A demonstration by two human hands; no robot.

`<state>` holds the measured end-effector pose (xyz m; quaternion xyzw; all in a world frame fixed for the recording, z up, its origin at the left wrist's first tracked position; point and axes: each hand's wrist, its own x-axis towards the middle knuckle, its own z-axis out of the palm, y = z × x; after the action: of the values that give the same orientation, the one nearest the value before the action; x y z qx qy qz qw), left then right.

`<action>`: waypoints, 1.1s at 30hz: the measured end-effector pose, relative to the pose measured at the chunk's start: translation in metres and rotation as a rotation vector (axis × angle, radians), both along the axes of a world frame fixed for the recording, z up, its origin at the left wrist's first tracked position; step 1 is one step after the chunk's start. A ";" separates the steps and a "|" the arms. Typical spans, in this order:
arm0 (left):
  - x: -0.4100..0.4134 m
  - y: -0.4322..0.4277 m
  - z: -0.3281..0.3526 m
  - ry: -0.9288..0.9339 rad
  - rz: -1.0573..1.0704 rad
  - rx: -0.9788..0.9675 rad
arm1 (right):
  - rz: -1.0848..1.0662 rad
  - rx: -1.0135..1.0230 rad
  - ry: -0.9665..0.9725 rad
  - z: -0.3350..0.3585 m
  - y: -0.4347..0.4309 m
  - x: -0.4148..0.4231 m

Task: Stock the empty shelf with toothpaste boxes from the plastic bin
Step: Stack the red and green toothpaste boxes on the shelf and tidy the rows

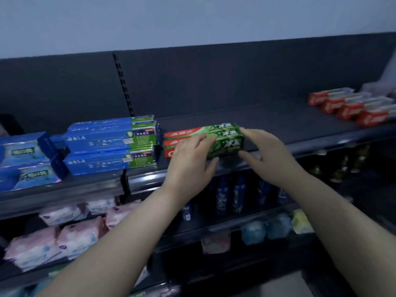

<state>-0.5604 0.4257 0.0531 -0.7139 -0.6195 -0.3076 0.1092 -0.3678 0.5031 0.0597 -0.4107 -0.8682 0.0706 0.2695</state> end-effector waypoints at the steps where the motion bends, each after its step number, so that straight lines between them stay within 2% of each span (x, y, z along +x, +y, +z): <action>1: 0.009 -0.004 -0.004 0.021 -0.040 -0.007 | -0.062 0.003 0.008 -0.008 -0.017 0.012; 9: 0.116 -0.035 -0.045 0.090 -0.355 -0.121 | -0.489 0.025 -0.061 -0.062 -0.140 0.125; 17: 0.249 -0.103 -0.066 0.045 -0.661 -0.172 | -0.815 -0.001 -0.104 -0.089 -0.279 0.239; 22: 0.353 -0.171 -0.083 -0.023 -0.875 -0.223 | -1.009 -0.064 -0.150 -0.106 -0.393 0.319; 27: 0.460 -0.255 -0.095 0.034 -1.066 -0.329 | -1.183 -0.142 -0.118 -0.121 -0.504 0.393; 33: 0.549 -0.331 -0.123 0.094 -1.231 -0.406 | -1.391 -0.217 -0.103 -0.150 -0.616 0.453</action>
<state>-0.0118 0.0944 -0.0695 -0.9575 -0.1373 -0.1590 -0.1974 0.0850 -0.1129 -0.0899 -0.8977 -0.4039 -0.0516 0.1684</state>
